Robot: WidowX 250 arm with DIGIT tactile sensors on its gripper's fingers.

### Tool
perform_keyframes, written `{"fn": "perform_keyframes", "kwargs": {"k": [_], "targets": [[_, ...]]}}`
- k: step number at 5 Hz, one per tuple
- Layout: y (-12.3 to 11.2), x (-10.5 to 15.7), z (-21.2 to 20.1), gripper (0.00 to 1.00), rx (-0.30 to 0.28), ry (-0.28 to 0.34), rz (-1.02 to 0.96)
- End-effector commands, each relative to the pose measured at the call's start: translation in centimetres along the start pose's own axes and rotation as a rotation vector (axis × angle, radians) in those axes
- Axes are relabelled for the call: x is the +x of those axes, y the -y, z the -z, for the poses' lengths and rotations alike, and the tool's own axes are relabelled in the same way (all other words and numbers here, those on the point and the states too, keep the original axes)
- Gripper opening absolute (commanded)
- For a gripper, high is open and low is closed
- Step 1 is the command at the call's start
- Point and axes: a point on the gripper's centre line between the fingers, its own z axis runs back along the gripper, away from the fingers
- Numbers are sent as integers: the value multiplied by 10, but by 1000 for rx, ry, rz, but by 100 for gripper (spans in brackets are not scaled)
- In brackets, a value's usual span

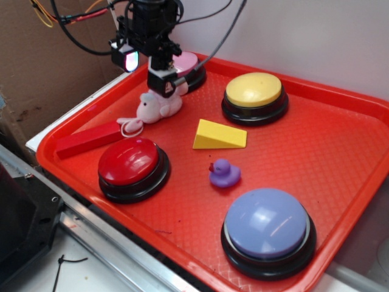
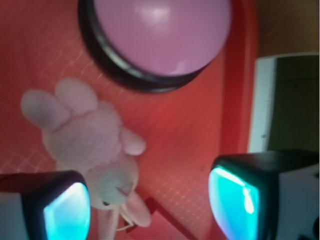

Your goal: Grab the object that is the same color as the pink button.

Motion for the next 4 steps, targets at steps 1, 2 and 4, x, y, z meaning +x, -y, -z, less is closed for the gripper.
{"fn": "perform_keyframes", "kwargs": {"k": [1,2,4], "targets": [[-5,-3,4,100,14,4,-21],[-13,-1,15,100,36,-24,-45],[-11,-4,31,0,21,-74,-117]]}}
